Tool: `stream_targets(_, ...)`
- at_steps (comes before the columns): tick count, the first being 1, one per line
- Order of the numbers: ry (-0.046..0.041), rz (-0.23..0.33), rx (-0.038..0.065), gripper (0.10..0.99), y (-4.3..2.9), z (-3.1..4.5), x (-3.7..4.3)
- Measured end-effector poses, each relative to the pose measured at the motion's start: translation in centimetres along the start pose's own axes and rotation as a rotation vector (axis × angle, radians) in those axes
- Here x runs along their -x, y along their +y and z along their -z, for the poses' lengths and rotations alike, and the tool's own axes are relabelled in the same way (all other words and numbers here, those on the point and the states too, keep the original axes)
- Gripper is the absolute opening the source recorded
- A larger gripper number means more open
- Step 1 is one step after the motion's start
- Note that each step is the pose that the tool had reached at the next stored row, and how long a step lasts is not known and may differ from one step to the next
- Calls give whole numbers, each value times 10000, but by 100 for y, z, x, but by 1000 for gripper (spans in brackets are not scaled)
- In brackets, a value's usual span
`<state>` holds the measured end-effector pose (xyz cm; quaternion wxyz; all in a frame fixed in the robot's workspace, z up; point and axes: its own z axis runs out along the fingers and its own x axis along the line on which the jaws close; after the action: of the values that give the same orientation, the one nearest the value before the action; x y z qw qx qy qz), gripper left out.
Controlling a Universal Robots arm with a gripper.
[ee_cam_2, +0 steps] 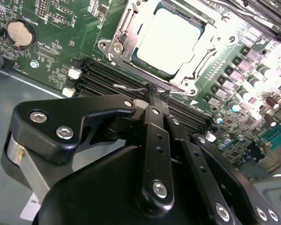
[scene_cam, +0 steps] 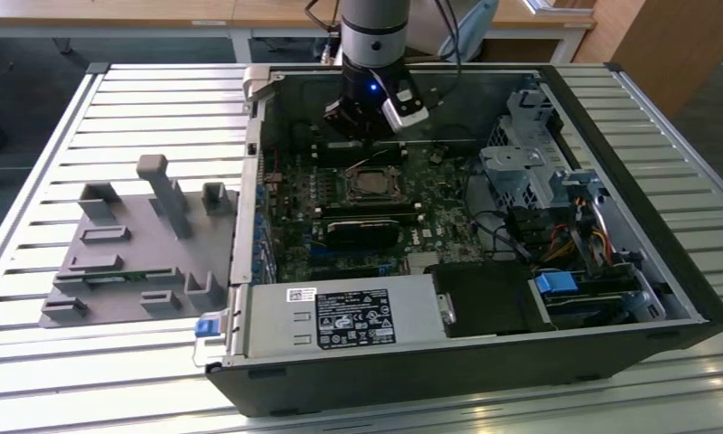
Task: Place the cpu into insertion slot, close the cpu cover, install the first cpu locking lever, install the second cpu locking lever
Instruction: 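Install the first cpu locking lever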
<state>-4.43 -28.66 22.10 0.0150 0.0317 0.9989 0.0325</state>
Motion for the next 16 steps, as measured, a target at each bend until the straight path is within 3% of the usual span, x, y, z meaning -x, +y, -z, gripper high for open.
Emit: stream_targets(16, 0, 0, 0, 106, 5, -31, 112)
